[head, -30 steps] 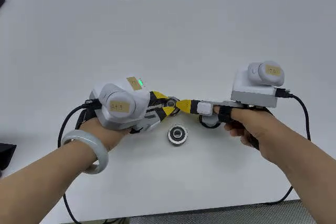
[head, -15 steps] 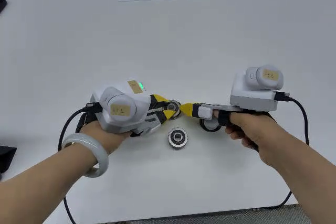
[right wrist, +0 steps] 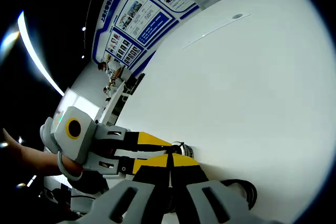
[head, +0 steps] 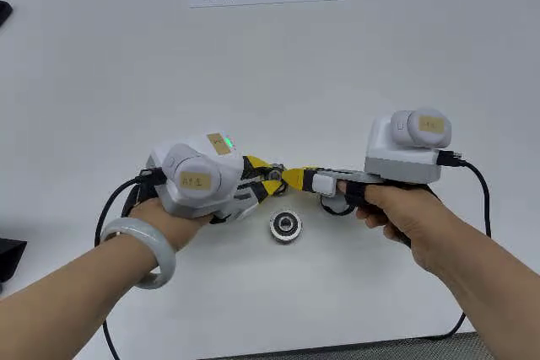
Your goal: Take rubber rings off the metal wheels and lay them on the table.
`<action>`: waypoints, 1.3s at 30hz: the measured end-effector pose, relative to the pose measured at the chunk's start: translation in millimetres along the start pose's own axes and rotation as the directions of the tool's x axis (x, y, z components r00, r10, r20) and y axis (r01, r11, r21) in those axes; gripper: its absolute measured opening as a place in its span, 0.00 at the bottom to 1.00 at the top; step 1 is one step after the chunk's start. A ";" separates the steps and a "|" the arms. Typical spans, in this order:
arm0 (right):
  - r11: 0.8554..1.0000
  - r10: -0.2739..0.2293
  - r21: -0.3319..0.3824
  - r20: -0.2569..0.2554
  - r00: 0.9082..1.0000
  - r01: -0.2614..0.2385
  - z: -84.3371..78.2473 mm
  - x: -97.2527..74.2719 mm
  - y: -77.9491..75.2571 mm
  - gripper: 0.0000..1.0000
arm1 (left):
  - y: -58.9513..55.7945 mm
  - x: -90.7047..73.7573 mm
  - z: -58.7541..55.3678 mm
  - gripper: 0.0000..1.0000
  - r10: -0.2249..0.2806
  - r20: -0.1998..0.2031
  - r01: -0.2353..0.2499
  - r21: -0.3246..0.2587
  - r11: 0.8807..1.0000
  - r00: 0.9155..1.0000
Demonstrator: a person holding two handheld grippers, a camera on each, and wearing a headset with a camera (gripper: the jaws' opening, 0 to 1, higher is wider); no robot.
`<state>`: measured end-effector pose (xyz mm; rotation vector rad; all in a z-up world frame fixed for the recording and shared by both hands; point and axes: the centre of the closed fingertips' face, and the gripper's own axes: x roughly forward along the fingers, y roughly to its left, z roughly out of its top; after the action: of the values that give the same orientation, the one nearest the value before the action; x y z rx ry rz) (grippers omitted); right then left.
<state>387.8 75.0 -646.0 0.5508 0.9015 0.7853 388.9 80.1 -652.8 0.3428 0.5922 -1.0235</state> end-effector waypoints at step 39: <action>0.999 -0.016 0.034 0.009 1.000 0.016 -0.6 -3.3 -1.3 0.02 | 0.2 -6.6 2.8 0.25 0.017 0.049 -0.018 0.015 1.000 0.999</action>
<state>386.4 71.7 -645.7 0.5761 0.9109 0.7532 387.4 83.3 -646.6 0.3350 0.5361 -1.0173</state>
